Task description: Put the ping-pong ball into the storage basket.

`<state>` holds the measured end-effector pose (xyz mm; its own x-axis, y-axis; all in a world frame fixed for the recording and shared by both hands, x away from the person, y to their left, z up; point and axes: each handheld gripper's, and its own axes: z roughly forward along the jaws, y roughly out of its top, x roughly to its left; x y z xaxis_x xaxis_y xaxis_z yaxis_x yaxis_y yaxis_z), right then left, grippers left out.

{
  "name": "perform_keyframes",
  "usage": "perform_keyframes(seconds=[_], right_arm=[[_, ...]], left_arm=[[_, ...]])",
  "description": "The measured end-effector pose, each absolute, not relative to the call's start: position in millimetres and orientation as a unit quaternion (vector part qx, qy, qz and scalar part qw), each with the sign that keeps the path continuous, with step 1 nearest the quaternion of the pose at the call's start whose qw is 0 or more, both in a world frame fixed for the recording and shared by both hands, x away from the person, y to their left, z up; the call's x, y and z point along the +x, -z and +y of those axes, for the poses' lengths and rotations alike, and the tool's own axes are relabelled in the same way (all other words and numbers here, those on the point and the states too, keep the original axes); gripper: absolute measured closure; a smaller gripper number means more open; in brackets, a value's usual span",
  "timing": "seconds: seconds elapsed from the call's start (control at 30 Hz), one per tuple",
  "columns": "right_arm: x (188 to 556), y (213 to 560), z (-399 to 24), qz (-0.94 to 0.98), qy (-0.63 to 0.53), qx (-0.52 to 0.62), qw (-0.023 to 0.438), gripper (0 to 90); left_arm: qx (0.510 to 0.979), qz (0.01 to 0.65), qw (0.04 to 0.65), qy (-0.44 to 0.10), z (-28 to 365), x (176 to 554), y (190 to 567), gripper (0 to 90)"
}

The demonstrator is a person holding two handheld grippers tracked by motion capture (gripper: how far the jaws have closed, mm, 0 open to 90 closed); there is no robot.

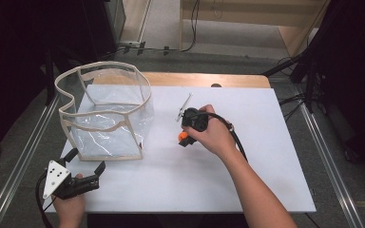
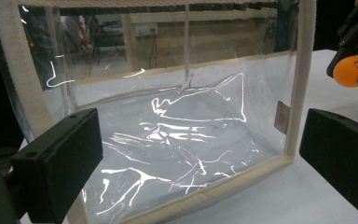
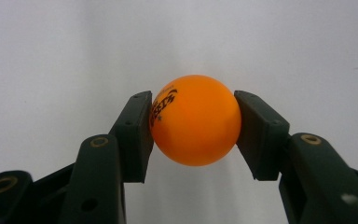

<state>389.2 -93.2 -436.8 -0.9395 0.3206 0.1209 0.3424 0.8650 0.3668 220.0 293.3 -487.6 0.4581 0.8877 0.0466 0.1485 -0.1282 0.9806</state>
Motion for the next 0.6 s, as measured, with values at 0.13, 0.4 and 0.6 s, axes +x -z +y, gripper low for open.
perform_keyframes(seconds=[0.13,0.4,0.6], right_arm=[[389.9,435.4,-92.8,-0.965,0.201,-0.167,0.029,47.2],[390.4,429.3,-89.9,-0.965,0.201,-0.166,0.034,47.2],[390.7,425.1,-87.0,-0.965,0.203,-0.163,0.032,47.2]], left_arm=[[0.667,0.389,0.534,-0.346,293.3,220.0,487.6,0.1],[0.669,0.388,0.531,-0.347,292.5,220.0,487.7,0.1],[0.668,0.389,0.531,-0.347,292.8,220.0,487.7,0.1]])
